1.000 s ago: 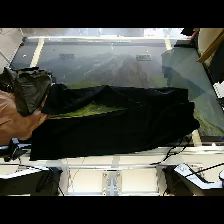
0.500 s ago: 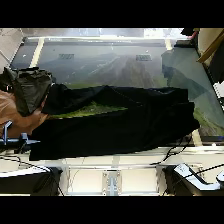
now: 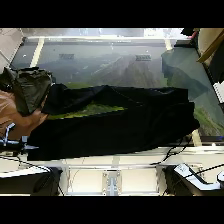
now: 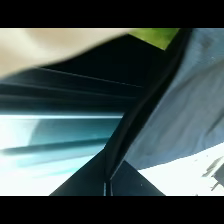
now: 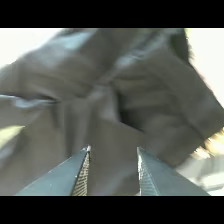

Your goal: Fold the clothes and pants, and hang the long-sleeved shirts on hangers.

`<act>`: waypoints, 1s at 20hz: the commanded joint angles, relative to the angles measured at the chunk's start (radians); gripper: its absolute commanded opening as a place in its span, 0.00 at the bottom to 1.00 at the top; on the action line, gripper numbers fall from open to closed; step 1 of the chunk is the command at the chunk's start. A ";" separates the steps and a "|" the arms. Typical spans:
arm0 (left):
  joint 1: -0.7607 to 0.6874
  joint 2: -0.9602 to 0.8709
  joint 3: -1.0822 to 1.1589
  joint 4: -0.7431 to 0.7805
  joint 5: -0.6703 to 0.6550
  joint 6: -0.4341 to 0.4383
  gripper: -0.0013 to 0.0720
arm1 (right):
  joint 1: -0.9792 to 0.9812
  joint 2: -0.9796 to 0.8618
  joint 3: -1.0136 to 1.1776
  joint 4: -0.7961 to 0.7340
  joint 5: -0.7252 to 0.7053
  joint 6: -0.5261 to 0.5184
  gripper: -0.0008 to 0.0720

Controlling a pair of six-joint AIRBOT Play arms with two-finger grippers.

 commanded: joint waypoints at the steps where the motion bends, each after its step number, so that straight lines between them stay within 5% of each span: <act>1: -0.001 0.050 0.023 -0.005 -0.041 -0.072 0.03 | -0.006 -0.044 -0.034 -0.196 -0.026 -0.014 0.50; 4: -0.001 0.126 0.024 -0.087 -0.040 -0.103 0.03 | -0.045 -0.156 -0.063 -0.192 -0.052 -0.034 0.63; 11: -0.029 0.274 0.023 -0.420 -0.037 -0.253 0.03 | -0.153 -0.361 -0.156 -0.163 -0.108 -0.135 0.63; 15: -0.123 0.358 0.023 -0.364 0.059 -0.340 0.03 | -0.144 -0.397 -0.264 -0.034 -0.194 -0.232 0.67; 20: -0.144 0.365 0.023 -0.339 0.061 -0.338 0.03 | -0.084 -0.423 -0.282 0.034 -0.203 -0.247 0.72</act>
